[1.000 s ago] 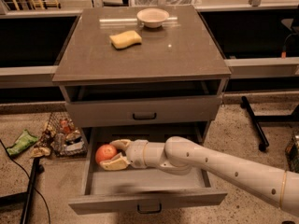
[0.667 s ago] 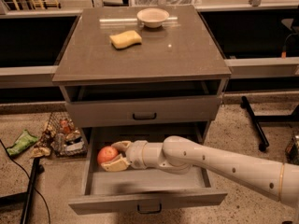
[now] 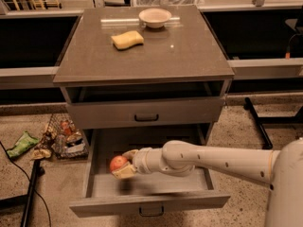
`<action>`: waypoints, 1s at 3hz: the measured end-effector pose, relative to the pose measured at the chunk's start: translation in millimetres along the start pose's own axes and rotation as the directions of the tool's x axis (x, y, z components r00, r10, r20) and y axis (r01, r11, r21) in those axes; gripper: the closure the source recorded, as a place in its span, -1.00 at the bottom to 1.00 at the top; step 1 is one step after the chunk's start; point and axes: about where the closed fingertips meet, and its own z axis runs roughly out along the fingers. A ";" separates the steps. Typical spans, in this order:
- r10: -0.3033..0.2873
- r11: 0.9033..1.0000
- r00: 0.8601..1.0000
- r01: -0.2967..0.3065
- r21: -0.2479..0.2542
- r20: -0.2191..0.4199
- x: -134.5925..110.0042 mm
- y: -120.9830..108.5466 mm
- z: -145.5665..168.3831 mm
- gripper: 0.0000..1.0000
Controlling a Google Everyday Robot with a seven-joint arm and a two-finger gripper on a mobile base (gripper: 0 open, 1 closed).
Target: Place apple into middle drawer
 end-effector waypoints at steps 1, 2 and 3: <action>0.023 1.000 0.997 -0.022 0.014 -0.069 35.1 -16.3 14.7 1.00; 0.049 0.999 0.992 -0.046 0.024 -0.118 62.7 -27.9 24.1 1.00; 0.071 0.997 0.987 -0.066 0.043 -0.147 80.0 -35.7 26.8 0.62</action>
Offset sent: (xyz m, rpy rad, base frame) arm 0.0168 -0.0321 -0.1046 -0.1542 0.1160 -0.0430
